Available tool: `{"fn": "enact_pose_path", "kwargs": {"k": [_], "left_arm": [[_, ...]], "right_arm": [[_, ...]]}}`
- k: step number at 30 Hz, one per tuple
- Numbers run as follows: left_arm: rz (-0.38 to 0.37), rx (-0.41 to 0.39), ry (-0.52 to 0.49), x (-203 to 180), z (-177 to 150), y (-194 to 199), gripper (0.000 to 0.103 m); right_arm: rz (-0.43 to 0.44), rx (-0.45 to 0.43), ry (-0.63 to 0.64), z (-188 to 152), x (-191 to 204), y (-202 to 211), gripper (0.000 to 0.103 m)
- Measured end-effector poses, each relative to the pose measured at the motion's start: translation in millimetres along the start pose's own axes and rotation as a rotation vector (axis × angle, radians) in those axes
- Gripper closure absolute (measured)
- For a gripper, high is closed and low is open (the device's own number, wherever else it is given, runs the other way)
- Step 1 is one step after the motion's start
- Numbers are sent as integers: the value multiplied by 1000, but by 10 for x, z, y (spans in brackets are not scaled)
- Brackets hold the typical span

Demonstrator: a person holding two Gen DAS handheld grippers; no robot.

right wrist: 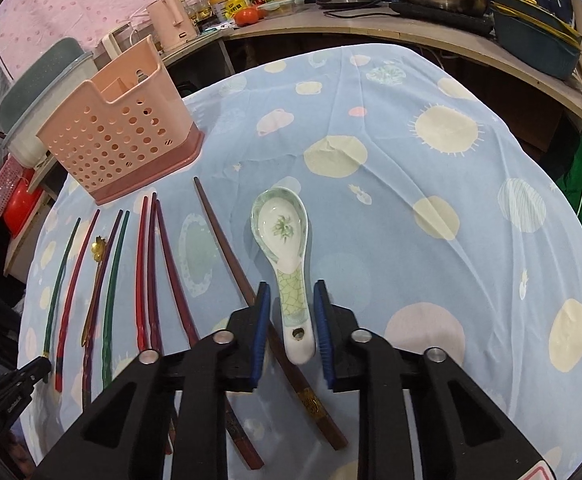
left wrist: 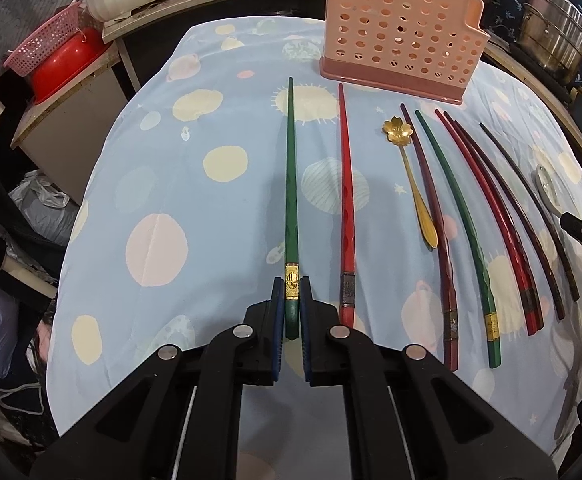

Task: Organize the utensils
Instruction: 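Close left tool on the green chopstick while right tool closes on the white spoon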

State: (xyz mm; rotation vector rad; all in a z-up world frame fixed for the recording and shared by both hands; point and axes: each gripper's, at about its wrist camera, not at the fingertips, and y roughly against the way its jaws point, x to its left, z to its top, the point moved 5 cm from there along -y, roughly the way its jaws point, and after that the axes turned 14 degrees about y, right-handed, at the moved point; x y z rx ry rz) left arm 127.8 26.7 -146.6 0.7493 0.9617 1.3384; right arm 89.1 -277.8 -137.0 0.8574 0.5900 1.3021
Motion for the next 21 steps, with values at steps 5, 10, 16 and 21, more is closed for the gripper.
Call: {"fn": "enact_pose_path", "kwargs": {"k": [5, 10, 16, 21], "left_arm": [[-9, -5, 1, -10, -3, 33, 96], [-17, -4, 5, -6, -19, 58, 96], [-30, -11, 3, -13, -48, 140, 96], [-47, -37, 4, -18, -44, 288, 96]], "right_arm": [[9, -20, -6, 6, -2, 59, 90], [3, -34, -2, -4, -2, 106, 91], [6, -43, -4, -66, 10, 198, 91], [5, -65, -2, -90, 16, 352, 91]]}}
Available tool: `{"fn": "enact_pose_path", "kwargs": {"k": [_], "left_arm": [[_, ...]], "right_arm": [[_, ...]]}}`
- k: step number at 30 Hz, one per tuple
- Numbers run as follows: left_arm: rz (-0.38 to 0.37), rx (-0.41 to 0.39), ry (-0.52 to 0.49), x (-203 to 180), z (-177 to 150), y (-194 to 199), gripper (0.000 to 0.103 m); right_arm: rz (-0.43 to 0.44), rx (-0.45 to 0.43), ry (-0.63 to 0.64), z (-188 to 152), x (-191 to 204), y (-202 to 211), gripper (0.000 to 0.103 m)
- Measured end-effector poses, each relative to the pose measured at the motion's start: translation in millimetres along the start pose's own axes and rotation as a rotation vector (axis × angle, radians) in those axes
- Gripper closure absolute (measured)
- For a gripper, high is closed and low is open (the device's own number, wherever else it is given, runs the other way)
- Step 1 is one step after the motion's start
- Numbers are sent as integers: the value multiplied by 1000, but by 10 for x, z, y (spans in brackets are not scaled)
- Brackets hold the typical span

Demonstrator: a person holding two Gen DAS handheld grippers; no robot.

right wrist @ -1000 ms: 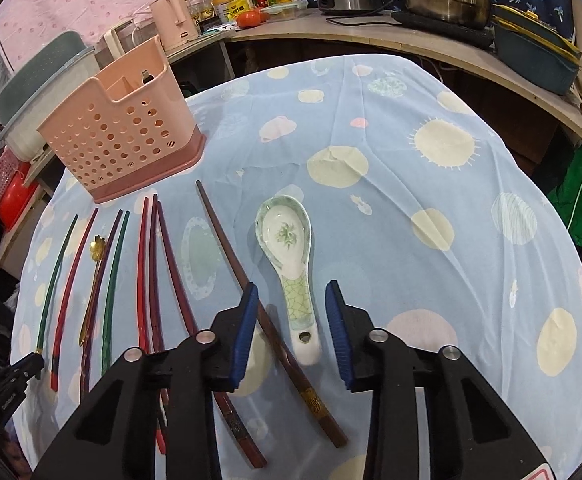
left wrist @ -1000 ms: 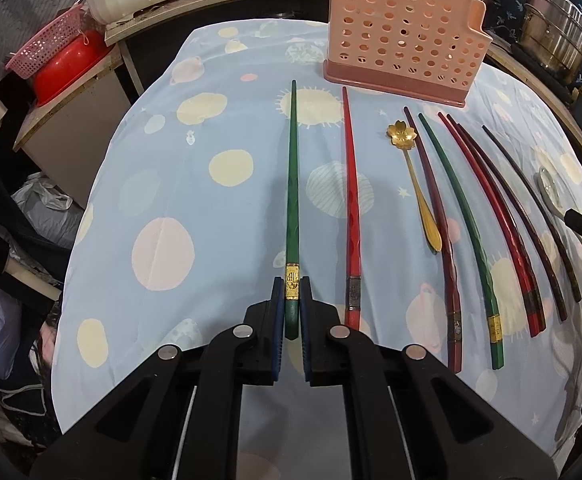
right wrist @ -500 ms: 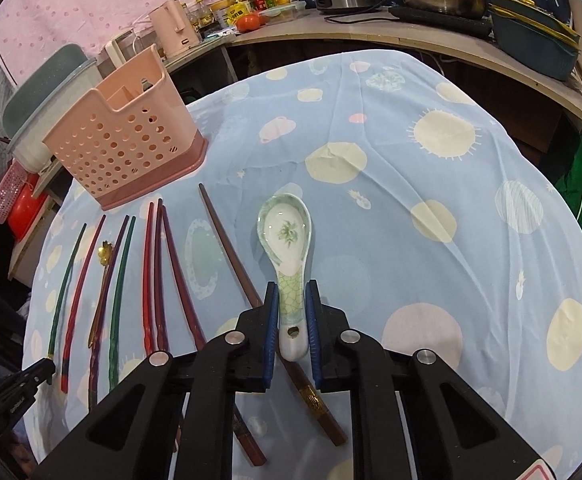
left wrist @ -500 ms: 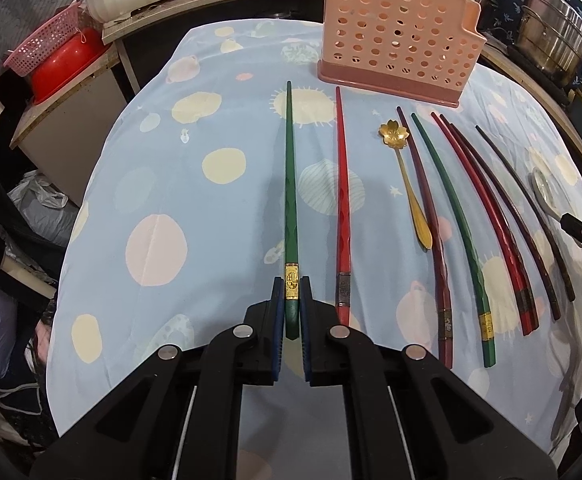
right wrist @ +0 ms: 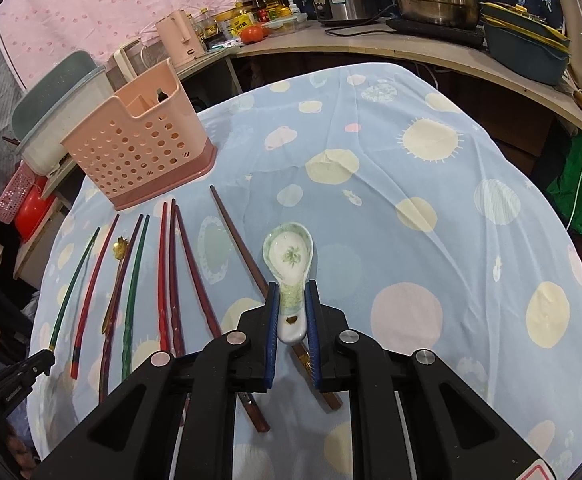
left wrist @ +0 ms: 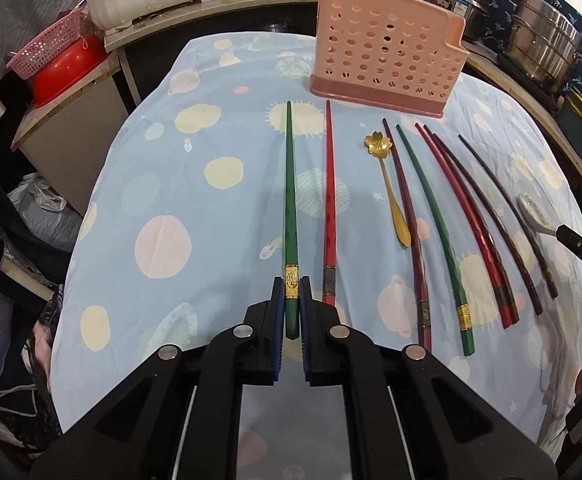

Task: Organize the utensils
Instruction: 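Close left tool on the green chopstick while right tool closes on the white spoon, then lift the green chopstick with left tool while right tool carries the spoon to the pink caddy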

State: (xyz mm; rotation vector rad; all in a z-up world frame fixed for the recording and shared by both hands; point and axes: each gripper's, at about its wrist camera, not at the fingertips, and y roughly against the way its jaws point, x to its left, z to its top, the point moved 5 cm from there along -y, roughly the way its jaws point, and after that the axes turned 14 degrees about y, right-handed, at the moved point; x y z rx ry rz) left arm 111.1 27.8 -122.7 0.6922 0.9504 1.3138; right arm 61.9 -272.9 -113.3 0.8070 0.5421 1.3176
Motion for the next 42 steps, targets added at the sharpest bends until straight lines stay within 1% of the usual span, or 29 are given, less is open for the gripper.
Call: {"fn": "enact_pose_path", "kwargs": {"k": [12, 14, 24, 32, 42], "left_arm": [[-31, -70, -4, -39, 24, 384, 96], [-34, -82, -5, -40, 28, 438, 96], [-42, -133, -2, -79, 72, 696, 96], [-49, -190, 1, -88, 250, 944, 96], [-59, -276, -8, -185, 606, 1336, 96]], "right_arm": [[-5, -59, -6, -4, -27, 372, 93], [-5, -64, -9, -12, -38, 411, 95], [8, -95, -12, -6, -27, 589, 95], [39, -128, 5, 112, 128, 734, 95], [75, -167, 42, 418, 382, 910, 95]]}}
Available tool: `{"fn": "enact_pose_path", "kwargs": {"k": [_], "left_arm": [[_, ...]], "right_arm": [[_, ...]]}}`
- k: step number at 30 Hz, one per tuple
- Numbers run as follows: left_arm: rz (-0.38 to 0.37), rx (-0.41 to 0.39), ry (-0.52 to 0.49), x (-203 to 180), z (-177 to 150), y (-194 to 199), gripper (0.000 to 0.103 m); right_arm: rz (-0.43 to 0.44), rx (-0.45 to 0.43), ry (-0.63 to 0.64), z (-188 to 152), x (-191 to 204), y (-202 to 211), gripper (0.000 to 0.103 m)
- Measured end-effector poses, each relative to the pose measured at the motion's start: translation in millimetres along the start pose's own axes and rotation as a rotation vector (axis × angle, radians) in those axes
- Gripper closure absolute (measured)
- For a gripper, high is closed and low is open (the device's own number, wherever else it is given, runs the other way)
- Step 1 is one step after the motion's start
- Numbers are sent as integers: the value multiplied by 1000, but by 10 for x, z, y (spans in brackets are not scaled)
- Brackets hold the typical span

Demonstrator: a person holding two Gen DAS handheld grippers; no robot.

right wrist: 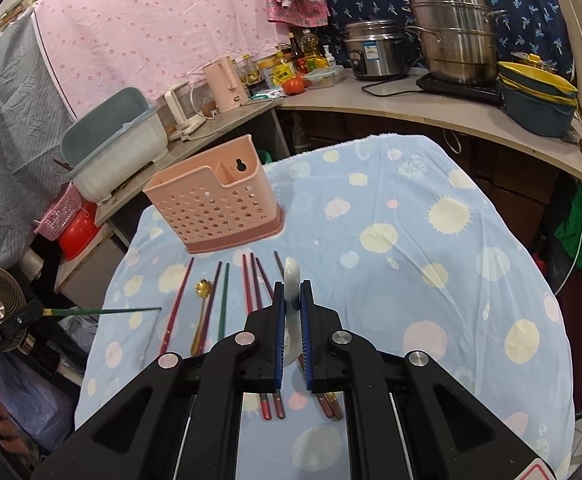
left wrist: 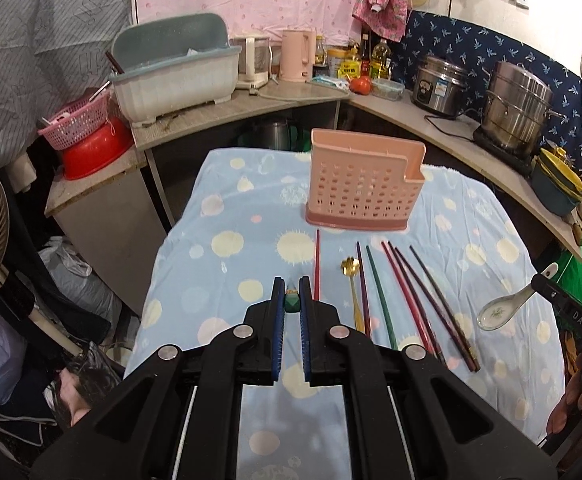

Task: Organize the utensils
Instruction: 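Lift the green chopstick with left tool while right tool carries the spoon to the pink caddy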

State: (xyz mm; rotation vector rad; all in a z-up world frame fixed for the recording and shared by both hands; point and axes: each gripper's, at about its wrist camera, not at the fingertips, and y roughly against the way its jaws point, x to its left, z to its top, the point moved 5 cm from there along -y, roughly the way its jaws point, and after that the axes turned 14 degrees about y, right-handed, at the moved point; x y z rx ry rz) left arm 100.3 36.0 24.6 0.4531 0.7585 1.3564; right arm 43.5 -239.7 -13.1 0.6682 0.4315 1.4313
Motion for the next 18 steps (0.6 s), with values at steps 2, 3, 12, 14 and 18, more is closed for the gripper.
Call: {"fn": "enact_pose_path", "kwargs": {"k": [2, 3, 12, 14, 18], "left_arm": [[-6, -12, -5, -32, 110, 36, 96], [-9, -16, -9, -49, 155, 47, 96], [-57, -90, -47, -372, 696, 185, 96], [-71, -115, -57, -465, 842, 223, 96], [-89, -164, -68, -651, 1166, 272, 96]], "right_arm": [[4, -8, 6, 83, 27, 23, 95], [5, -12, 8, 124, 40, 32, 95], [0, -56, 51, 676, 88, 46, 95], [9, -64, 56, 801, 98, 24, 95], [19, -88, 66, 1110, 128, -60, 95]]}}
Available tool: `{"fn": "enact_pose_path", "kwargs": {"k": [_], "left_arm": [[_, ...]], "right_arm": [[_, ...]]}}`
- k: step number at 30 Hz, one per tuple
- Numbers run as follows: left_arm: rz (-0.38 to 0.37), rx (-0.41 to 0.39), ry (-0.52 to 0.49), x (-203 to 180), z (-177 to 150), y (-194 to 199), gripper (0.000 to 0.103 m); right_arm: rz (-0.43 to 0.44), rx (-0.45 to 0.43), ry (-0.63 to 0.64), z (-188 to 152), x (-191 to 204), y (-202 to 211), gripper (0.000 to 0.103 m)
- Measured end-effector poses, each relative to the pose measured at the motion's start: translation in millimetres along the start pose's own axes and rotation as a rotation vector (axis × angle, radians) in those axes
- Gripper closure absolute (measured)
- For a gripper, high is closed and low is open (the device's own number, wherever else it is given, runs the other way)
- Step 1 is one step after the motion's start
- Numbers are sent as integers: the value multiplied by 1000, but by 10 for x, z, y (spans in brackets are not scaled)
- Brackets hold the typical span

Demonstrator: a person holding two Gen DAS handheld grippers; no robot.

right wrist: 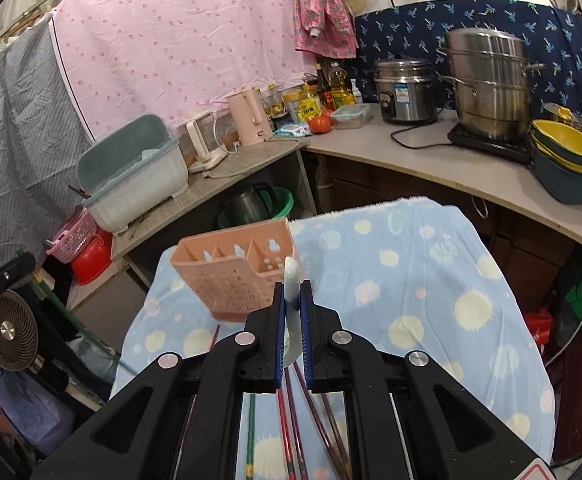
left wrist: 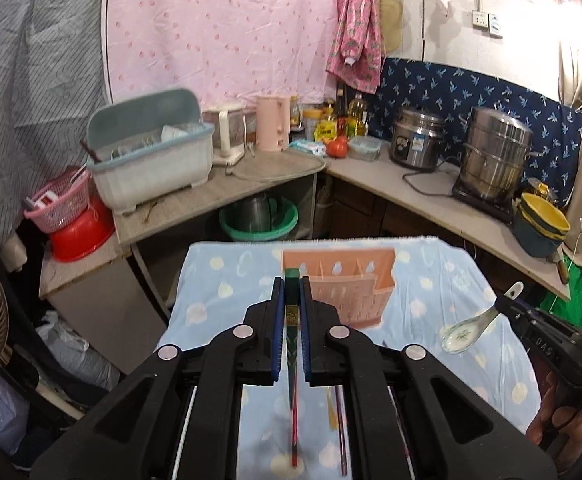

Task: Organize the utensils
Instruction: 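Lift the green chopstick with left tool while right tool carries the spoon to the pink caddy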

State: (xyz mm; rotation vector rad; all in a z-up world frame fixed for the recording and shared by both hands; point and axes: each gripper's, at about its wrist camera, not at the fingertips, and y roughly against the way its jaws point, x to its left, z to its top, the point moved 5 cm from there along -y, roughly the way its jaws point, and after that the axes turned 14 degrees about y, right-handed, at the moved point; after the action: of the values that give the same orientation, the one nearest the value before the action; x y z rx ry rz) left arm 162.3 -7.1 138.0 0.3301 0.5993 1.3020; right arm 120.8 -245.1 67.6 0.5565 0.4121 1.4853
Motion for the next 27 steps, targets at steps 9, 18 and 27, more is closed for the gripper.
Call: {"fn": "enact_pose_path", "kwargs": {"k": [9, 18, 27], "left_arm": [[-37, -100, -22, -415, 891, -312, 96], [-43, -76, -2, -453, 1129, -969, 96], [-8, 45, 33, -194, 726, -1692, 96]], "right_arm": [[12, -9, 13, 615, 35, -512, 95], [36, 46, 29, 763, 219, -1193, 95], [23, 138, 37, 537, 227, -1724, 95]]}}
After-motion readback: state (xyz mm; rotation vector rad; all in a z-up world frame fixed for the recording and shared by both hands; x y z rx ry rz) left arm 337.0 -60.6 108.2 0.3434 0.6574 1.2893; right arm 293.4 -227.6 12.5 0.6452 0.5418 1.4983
